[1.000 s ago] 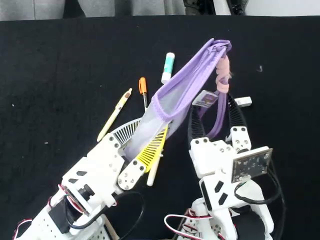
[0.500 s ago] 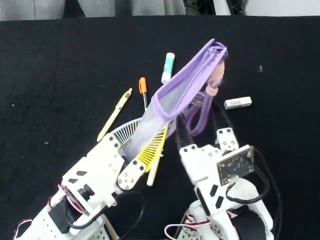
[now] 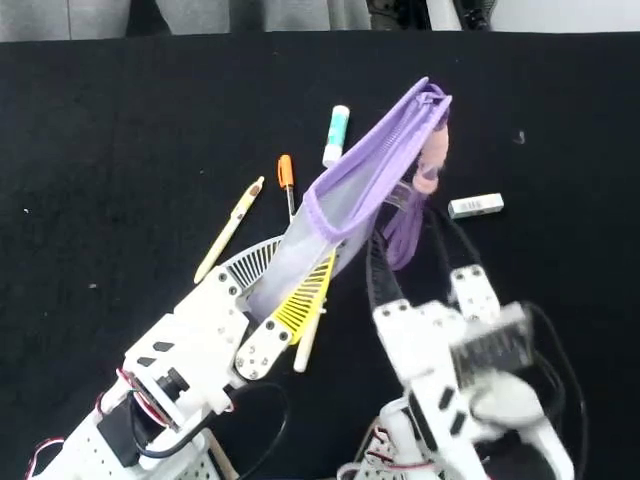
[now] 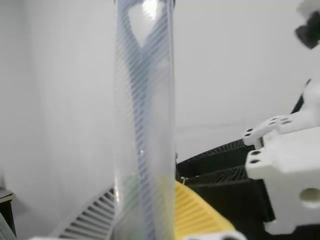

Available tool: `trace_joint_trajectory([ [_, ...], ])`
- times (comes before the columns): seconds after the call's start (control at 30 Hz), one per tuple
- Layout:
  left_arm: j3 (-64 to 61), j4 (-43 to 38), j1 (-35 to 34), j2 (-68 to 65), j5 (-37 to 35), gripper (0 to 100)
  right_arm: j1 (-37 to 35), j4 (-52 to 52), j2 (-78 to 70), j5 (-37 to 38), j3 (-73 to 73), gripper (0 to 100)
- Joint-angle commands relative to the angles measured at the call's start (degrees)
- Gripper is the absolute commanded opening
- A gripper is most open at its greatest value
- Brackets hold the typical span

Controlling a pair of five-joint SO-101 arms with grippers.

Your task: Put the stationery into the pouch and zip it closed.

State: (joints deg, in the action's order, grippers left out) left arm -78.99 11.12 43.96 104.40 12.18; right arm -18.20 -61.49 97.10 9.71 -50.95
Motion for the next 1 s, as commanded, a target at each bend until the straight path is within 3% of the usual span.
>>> trace_joint_trajectory([
  [0.0, 1.27, -0.09, -0.48, 0.18, -0.09, 3, 4.40, 0.35, -11.30, 0.09, 5.32, 9.0],
  [0.23, 1.27, -0.09, -0.40, 0.18, -0.09, 3, 13.98, 0.09, -19.38, -5.45, 10.33, 10.9],
  [0.47, 1.36, -0.09, -0.66, 0.18, 0.09, 3, 13.98, -2.11, -14.11, -5.01, 10.59, 25.5],
  [0.67, 1.36, -0.09, -0.75, 0.18, 0.09, 3, 13.54, -1.76, -10.24, -5.63, 8.75, 24.0],
  [0.77, 1.45, -0.09, -0.75, 0.26, 0.09, 3, 9.85, 0.26, -10.24, -7.82, 6.29, 24.0],
  [0.97, 1.54, 0.00, -0.75, 0.26, 0.00, 3, 9.32, 10.37, -10.24, -9.05, -2.68, 24.0],
])
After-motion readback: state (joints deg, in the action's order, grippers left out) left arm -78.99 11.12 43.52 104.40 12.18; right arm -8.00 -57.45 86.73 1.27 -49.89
